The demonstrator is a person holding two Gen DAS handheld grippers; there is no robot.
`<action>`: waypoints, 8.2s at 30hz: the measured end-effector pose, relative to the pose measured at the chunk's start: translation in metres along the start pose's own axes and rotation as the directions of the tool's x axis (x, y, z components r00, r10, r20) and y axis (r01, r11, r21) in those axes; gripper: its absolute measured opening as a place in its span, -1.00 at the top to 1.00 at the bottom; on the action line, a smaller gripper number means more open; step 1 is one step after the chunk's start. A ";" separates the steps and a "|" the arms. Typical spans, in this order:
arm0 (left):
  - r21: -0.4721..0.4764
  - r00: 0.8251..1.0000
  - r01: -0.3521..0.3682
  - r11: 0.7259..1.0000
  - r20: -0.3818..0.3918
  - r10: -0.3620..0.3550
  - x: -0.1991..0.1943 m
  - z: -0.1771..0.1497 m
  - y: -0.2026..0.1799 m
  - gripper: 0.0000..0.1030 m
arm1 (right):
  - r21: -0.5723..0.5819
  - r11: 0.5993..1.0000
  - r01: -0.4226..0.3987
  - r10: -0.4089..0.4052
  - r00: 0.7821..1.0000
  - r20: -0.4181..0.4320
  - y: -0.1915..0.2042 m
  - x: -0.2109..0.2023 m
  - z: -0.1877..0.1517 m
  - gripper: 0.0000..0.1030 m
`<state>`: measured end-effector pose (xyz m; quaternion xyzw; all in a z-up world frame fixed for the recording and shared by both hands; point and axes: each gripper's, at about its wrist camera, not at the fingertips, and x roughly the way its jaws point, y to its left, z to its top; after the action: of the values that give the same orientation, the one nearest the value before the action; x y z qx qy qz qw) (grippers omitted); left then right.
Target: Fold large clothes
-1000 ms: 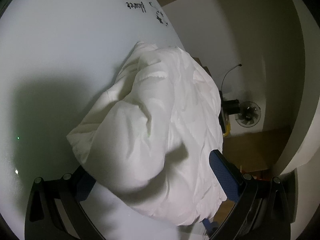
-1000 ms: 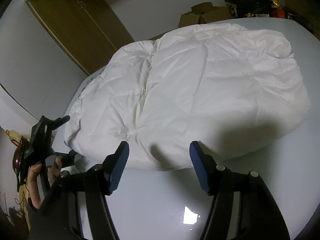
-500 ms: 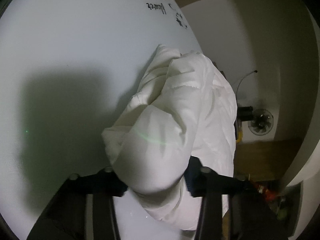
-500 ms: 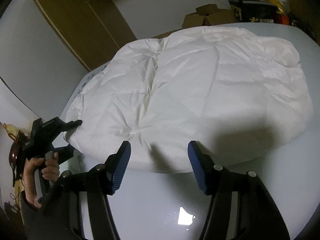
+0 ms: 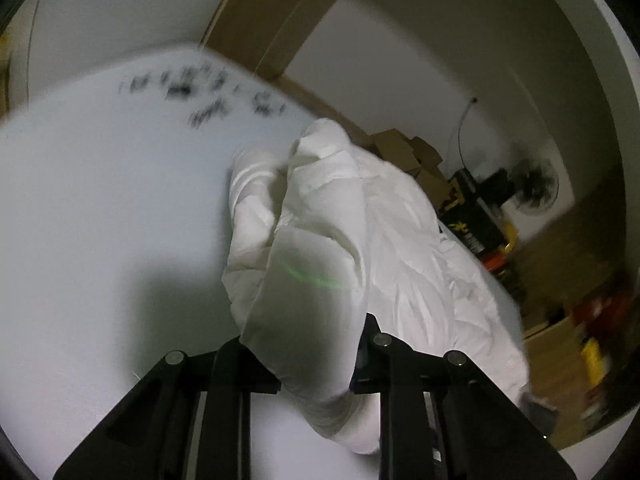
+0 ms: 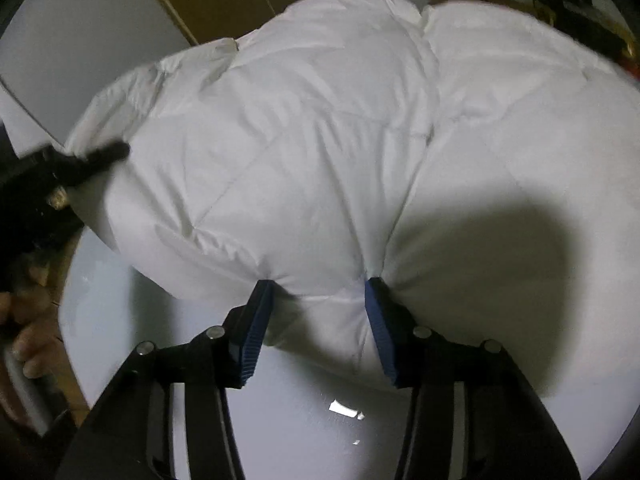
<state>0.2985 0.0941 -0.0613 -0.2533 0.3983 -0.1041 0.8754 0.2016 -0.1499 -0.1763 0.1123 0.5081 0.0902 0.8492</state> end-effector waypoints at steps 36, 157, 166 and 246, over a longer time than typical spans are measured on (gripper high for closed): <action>0.658 0.998 -0.061 0.750 0.036 0.049 0.021 -0.199 -0.391 0.58 | 0.548 0.818 -0.176 -0.079 0.908 0.411 -0.269 -0.181 -0.150 0.10; 0.285 0.906 0.098 0.954 -0.422 0.033 0.258 -0.011 -0.242 -0.99 | 0.176 0.974 0.144 -0.185 0.952 0.245 -0.233 -0.095 0.088 -0.51; 0.058 0.838 0.261 0.964 -0.508 -0.197 0.253 0.042 -0.174 -0.99 | 0.511 0.844 -0.164 0.037 0.968 0.249 -0.310 -0.184 -0.021 -1.00; 0.418 0.928 -0.306 0.855 0.333 0.169 -0.215 -0.152 -0.147 -0.91 | 0.036 0.981 0.193 -0.190 0.884 0.427 -0.020 -0.280 -0.036 -1.00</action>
<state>0.0453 -0.0028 0.0708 0.0022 0.2605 -0.0486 0.9643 0.0398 -0.2404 0.0377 0.0756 0.3173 -0.0191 0.9451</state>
